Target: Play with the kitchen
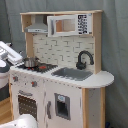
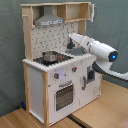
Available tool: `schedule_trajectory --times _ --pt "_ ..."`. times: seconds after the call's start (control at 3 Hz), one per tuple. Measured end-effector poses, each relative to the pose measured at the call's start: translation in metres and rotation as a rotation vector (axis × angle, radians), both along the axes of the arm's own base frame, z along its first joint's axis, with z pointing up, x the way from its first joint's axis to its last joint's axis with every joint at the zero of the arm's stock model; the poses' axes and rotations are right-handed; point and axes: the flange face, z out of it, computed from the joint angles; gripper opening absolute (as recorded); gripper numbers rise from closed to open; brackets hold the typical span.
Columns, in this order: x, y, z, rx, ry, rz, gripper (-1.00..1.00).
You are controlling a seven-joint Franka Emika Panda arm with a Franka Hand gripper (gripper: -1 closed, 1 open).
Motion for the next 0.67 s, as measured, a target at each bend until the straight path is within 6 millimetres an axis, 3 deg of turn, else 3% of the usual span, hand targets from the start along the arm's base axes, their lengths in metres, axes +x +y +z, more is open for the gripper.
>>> schedule_trajectory --times 0.67 --pt "-0.045 0.009 -0.051 -0.061 0.078 0.067 1.0"
